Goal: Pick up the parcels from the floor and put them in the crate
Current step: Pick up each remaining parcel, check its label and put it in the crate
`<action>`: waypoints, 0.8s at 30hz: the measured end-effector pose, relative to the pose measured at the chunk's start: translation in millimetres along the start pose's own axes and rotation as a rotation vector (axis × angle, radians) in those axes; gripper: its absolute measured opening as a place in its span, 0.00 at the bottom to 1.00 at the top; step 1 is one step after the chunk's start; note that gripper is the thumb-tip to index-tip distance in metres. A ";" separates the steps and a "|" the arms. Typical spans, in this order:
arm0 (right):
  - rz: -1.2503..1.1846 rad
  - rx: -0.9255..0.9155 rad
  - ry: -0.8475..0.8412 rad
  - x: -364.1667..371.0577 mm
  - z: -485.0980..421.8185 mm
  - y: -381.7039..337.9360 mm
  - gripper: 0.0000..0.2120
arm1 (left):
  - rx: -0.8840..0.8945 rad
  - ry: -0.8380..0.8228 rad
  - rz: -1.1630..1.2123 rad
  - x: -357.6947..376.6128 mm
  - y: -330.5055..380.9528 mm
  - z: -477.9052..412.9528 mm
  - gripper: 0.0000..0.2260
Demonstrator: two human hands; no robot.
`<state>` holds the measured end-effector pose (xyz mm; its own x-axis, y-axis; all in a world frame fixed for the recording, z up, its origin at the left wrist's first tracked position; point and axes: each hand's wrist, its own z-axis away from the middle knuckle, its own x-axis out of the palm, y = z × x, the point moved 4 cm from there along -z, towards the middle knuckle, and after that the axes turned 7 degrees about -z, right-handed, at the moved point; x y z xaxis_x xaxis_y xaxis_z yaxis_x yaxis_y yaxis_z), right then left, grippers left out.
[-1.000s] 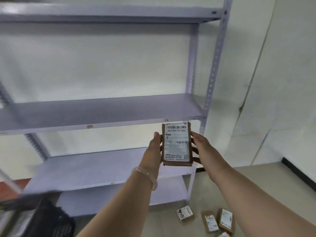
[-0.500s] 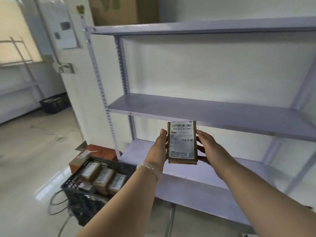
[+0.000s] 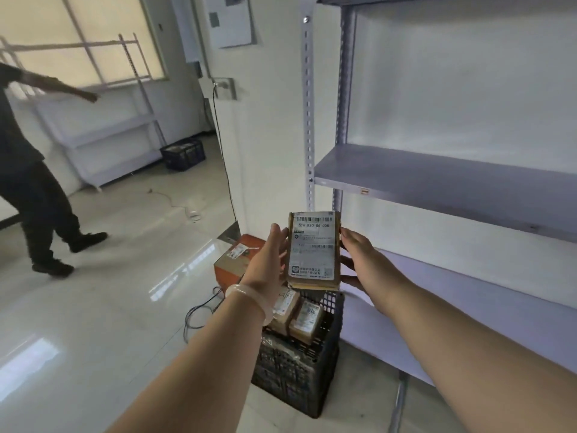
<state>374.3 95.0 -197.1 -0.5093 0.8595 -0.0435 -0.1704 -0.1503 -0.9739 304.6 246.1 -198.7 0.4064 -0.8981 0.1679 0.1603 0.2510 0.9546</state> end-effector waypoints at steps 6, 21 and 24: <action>0.013 0.061 -0.057 31.9 -66.0 22.9 0.30 | -0.075 0.075 -0.003 -42.7 -17.6 -52.4 0.27; -0.073 0.245 -0.040 32.0 -229.5 58.7 0.24 | -0.268 0.129 -0.101 -70.3 -39.5 -204.3 0.19; -0.108 0.309 0.007 31.9 -240.8 80.7 0.22 | -0.316 0.051 -0.165 -72.9 -58.0 -230.3 0.15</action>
<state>547.5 227.9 -330.8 -0.4688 0.8817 0.0536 -0.4714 -0.1984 -0.8593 472.9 380.1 -322.9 0.3947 -0.9188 -0.0025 0.4948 0.2102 0.8432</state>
